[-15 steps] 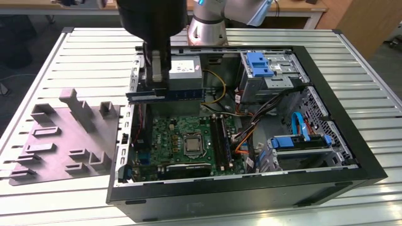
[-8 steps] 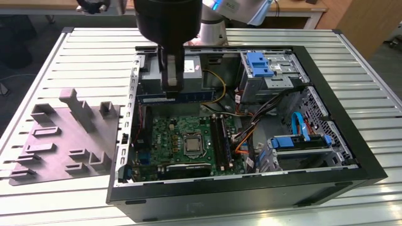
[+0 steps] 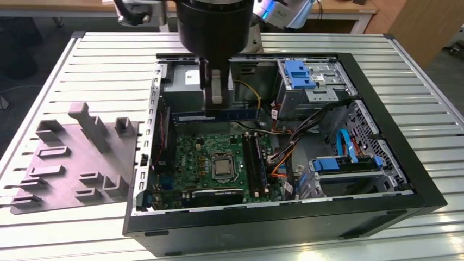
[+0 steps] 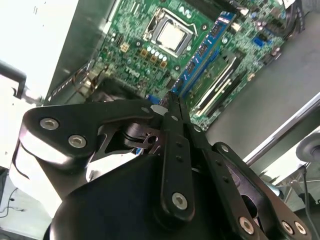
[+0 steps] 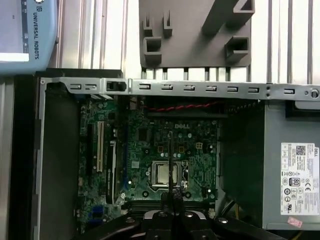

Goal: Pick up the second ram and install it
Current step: 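Pick up the second ram and move it above second insertion slot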

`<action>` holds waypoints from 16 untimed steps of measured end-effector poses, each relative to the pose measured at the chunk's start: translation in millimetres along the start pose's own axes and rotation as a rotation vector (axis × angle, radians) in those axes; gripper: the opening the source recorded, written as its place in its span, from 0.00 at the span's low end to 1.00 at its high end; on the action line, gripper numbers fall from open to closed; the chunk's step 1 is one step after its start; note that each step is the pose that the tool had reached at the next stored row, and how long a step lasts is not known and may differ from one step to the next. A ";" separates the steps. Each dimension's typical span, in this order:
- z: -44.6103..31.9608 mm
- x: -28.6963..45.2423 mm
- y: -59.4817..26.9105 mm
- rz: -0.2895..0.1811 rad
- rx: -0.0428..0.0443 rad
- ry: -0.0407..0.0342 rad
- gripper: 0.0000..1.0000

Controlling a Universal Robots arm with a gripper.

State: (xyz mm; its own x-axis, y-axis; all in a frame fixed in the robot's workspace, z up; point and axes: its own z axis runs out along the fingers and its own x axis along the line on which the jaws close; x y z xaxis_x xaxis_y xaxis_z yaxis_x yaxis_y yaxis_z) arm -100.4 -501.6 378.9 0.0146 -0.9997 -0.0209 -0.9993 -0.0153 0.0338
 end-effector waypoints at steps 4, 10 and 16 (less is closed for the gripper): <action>3.5 0.2 -10.3 0.004 0.0002 -0.0003 0.11; 11.8 0.5 -17.5 0.007 0.0001 -0.0002 0.11; 14.1 0.6 -18.1 0.007 0.0001 -0.0007 0.11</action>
State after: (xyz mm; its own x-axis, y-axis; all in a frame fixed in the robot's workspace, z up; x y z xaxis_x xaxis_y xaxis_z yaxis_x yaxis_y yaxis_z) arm -82.8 -501.6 364.2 0.0072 -0.9997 -0.0214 -0.9994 -0.0079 0.0338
